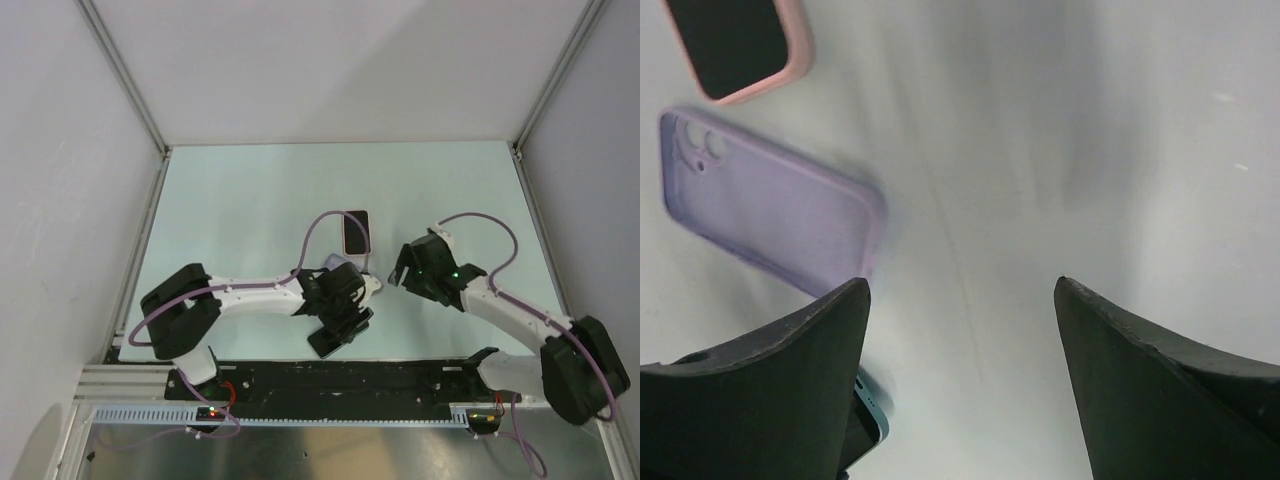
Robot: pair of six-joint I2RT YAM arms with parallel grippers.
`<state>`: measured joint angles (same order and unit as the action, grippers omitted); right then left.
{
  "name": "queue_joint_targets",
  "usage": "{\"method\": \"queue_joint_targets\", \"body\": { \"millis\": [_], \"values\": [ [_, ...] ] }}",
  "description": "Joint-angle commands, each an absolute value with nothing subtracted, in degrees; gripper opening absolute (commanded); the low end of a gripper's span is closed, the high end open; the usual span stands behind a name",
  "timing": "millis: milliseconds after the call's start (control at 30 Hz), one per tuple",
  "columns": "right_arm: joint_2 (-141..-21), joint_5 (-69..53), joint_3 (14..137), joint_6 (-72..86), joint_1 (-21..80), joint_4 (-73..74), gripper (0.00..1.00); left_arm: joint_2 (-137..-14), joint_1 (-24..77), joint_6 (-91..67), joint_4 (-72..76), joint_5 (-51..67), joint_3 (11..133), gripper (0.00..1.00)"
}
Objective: Put the phone into the phone case
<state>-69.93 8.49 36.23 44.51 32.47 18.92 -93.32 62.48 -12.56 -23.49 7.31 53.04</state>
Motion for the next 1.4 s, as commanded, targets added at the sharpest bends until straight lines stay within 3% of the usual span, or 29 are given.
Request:
{"method": "queue_joint_targets", "body": {
  "millis": [0, 500, 1100, 1200, 1367],
  "values": [
    [-62.42, 9.28, 33.17, 46.77, 28.34, 20.68, 0.80, -96.50, 63.94, -4.91, -25.13, 6.31, 59.39, 0.45],
    [-60.39, 6.44, 31.98, 46.01, 25.50, 19.69, 0.80, -98.71, 65.38, 8.46, -33.34, -6.97, 71.50, 0.40],
    [-62.23, 3.68, 31.99, 44.89, 25.26, 16.89, 0.80, -112.46, 54.23, 17.71, -33.84, -2.89, 85.81, 0.39],
    [-62.64, 3.53, 32.01, 44.52, 25.25, 16.18, 0.80, -113.26, 54.03, 17.92, -33.78, -1.73, 86.13, 0.44],
    [-63.54, 2.68, 32.23, 44.49, 25.21, 14.28, 0.80, -112.78, 53.65, 17.42, -33.08, -0.71, 85.44, 0.70]
  ]
}}
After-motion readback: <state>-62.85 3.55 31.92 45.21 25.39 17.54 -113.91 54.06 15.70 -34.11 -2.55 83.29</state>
